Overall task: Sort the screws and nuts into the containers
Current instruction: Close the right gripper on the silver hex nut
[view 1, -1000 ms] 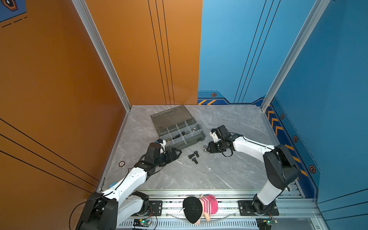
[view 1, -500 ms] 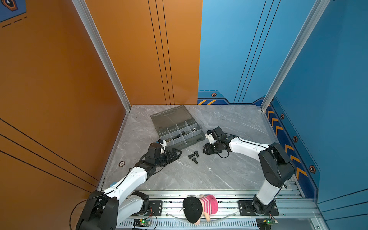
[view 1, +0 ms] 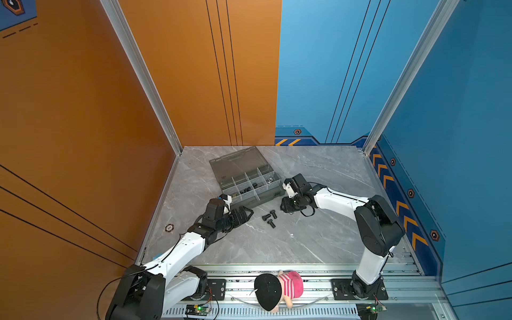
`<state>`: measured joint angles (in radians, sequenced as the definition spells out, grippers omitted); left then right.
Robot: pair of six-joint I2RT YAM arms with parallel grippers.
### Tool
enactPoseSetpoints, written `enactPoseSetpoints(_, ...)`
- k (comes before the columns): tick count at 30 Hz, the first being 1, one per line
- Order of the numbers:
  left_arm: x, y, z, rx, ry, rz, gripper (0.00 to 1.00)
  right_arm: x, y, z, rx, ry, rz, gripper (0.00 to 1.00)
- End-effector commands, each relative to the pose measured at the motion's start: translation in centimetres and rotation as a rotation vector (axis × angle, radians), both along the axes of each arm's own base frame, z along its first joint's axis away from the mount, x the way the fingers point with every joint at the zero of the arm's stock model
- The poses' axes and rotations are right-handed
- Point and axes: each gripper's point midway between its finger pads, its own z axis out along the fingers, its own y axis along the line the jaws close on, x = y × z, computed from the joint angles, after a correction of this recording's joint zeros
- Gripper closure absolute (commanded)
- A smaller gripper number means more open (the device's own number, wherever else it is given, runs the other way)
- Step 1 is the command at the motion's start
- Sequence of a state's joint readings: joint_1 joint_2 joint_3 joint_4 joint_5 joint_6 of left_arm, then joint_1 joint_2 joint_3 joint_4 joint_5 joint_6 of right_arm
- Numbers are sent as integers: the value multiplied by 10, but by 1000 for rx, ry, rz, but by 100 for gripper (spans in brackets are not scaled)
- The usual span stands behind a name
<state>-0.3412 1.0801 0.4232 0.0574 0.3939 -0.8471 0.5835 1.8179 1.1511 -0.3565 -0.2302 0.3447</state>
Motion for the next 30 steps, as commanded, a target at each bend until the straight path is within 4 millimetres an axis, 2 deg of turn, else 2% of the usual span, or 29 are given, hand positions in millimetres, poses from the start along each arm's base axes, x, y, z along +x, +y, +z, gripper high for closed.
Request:
enactPoseSetpoints(1,5,-5,11,-15,-25,-13,2,-1,-5,-9,-59,14,11,55)
enactPoseSetpoints(23,6,-6,11,-16,-23,-12,2,-5,-14,-34,-152,47,53,56)
enactPoseSetpoints(30,6,-7,9,-18,-18,-14,2,-8,-12,-36,-164,48,65,63)
